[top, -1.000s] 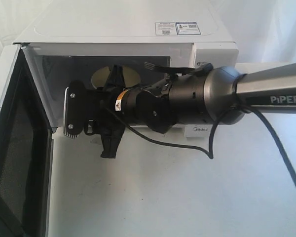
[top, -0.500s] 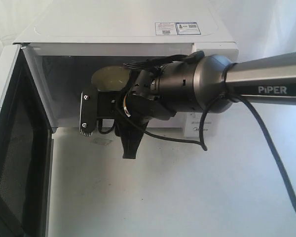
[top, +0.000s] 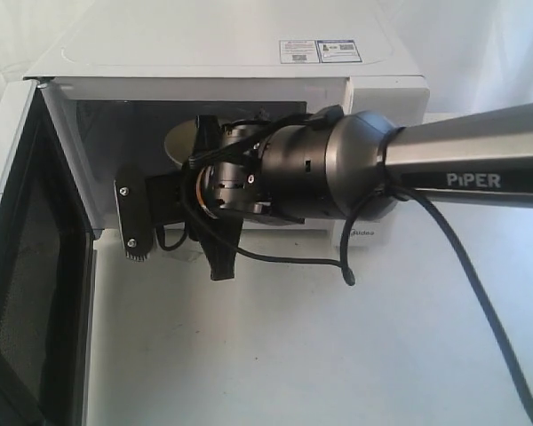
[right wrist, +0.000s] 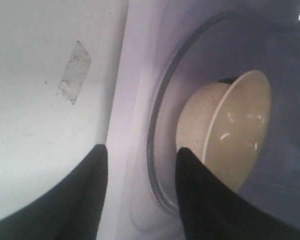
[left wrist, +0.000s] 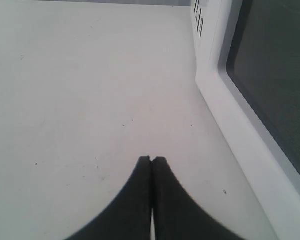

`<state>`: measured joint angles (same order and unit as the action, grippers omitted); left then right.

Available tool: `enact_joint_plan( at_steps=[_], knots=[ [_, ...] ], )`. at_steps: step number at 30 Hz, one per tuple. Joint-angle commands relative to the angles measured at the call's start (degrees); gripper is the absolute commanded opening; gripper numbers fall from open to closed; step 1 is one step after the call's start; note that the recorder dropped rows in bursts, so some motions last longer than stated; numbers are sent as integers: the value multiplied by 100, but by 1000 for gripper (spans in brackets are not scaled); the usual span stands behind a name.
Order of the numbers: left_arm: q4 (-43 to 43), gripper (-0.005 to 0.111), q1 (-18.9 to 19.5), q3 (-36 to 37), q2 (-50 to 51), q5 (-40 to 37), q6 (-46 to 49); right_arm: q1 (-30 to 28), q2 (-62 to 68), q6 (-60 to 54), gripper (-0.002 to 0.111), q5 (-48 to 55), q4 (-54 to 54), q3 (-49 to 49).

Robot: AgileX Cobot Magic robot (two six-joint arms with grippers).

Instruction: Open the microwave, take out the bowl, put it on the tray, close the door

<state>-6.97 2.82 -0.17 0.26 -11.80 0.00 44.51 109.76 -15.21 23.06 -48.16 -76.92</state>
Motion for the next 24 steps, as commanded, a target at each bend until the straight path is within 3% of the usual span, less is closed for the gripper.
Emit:
enact_joint_plan(
  at_steps=[1,7,13,24],
  knots=[
    [-27,0,-30,17,-26,11,-38,12,110,1240,41,144,-960,-38],
    [-27,0,-30,17,-26,11,-38,49,326,2354,42,702,-1958,-38],
    [-27,0,-30,17,-26,11,-38,143,365,2354,48,374,-1958,-38],
    [-27,0,-30,17,-26,11,-38,170,411,2835,48,278,-2382,-280]
  ],
)
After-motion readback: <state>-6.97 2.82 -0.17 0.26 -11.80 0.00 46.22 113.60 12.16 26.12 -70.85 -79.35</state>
